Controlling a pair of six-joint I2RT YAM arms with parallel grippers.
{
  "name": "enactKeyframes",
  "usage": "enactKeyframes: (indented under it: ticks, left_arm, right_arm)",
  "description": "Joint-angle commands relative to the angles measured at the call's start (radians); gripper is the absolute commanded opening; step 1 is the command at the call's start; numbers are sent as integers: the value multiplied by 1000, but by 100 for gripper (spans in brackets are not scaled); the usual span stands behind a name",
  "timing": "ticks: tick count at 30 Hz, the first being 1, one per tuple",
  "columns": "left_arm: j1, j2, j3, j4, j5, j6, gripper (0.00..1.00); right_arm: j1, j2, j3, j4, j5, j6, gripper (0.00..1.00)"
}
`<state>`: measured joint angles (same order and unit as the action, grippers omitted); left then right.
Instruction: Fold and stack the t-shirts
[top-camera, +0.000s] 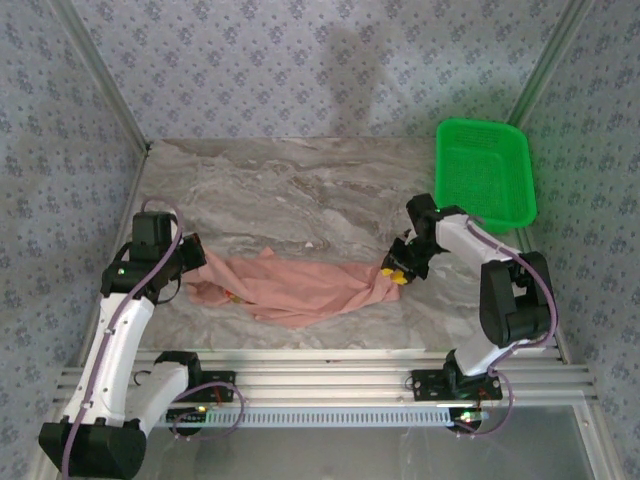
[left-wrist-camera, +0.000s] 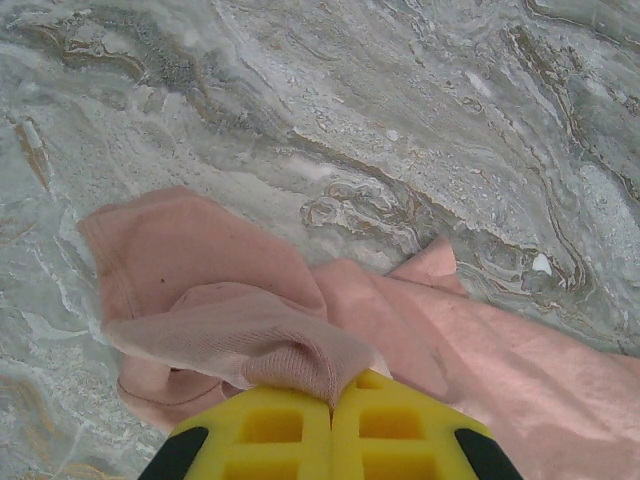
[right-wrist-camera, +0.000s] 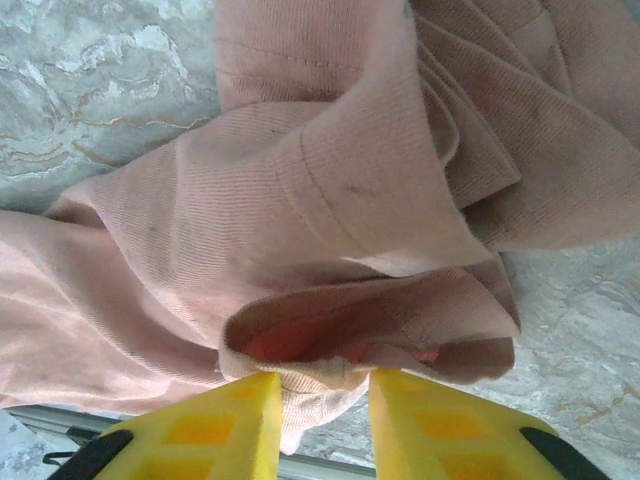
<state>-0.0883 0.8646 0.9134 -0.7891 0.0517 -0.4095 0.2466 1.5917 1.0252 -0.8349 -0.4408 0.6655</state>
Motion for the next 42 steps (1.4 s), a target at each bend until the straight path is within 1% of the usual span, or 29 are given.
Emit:
enactKeyframes:
  ticks: [1, 11, 13, 16, 21, 25, 27, 37, 42]
  left_arm:
    - [-9, -17, 12, -16, -12, 1, 0]
    - [-8, -23, 14, -25, -17, 9, 0]
    - [-7, -21, 14, -25, -16, 9, 0]
    - [-6, -23, 15, -26, -17, 9, 0]
    - [-7, -26, 16, -32, -24, 12, 0]
    - [-7, -28, 20, -38, -32, 13, 0]
    - [-7, -26, 24, -39, -36, 14, 0]
    - [3, 1, 94, -32, -35, 5, 0]
    - [42, 38, 196, -36, -11, 7, 0]
  right_arm:
    - [6, -33, -23, 5, -1, 13, 33]
    - [14, -25, -77, 59, 3, 32, 38]
    - [15, -19, -79, 71, 6, 36, 38]
    - [13, -18, -78, 83, 16, 42, 32]
    - [12, -27, -63, 67, 25, 43, 11]
    - [8, -69, -40, 7, 35, 34, 2]
    - [2, -101, -27, -27, 30, 28, 0]
    - [-44, -307, 21, -217, 1, 28, 0]
    - [-131, -410, 112, -291, -42, 28, 0]
